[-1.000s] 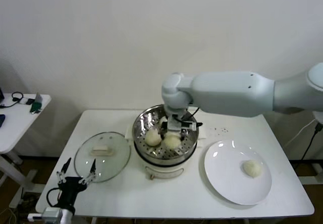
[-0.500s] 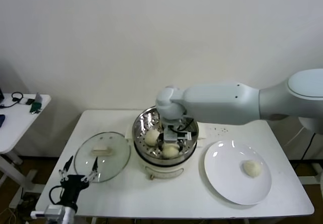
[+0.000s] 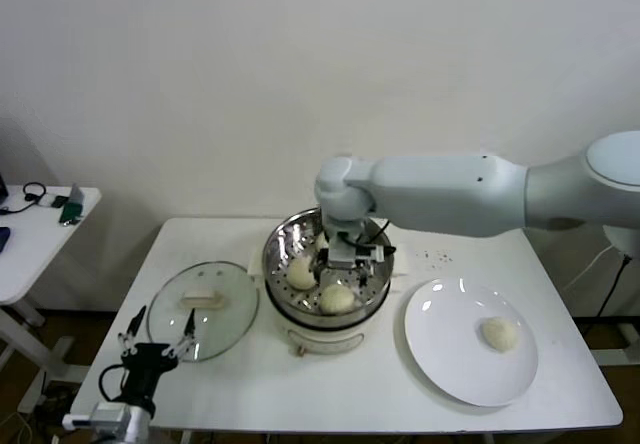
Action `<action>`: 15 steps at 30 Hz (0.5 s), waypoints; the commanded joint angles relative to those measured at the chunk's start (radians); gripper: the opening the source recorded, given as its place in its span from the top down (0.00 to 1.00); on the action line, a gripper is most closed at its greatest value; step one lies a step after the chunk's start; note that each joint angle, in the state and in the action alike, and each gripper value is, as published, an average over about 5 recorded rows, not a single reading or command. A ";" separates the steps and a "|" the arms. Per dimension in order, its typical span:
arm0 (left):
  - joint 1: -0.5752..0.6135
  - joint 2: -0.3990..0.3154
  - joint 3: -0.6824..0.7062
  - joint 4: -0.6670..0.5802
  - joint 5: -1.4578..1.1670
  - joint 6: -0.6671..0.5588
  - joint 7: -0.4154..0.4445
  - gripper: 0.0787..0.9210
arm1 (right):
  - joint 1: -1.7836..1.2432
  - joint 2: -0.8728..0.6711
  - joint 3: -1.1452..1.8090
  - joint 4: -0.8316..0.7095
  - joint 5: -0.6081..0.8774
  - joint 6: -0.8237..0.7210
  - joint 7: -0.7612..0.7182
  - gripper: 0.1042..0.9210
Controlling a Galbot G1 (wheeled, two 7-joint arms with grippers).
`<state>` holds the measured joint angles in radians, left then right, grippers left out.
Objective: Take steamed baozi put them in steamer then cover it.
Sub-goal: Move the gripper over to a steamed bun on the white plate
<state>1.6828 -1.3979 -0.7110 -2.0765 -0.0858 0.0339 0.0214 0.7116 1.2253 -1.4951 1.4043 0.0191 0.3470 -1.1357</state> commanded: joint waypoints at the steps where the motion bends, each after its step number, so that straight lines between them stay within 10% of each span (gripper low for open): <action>1: -0.015 0.001 0.011 -0.002 0.005 0.010 -0.002 0.12 | 0.088 -0.078 -0.010 -0.099 0.134 -0.082 -0.003 0.12; 8: -0.018 0.008 0.018 -0.003 0.008 0.009 -0.001 0.12 | 0.198 -0.228 -0.158 -0.116 0.485 -0.341 0.083 0.12; 15: -0.029 0.016 0.028 -0.004 0.013 0.011 -0.001 0.12 | 0.211 -0.401 -0.202 -0.002 0.521 -0.559 0.199 0.12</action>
<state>1.6601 -1.3847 -0.6862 -2.0796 -0.0756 0.0420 0.0202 0.8599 1.0068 -1.6208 1.3547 0.3683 0.0428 -1.0407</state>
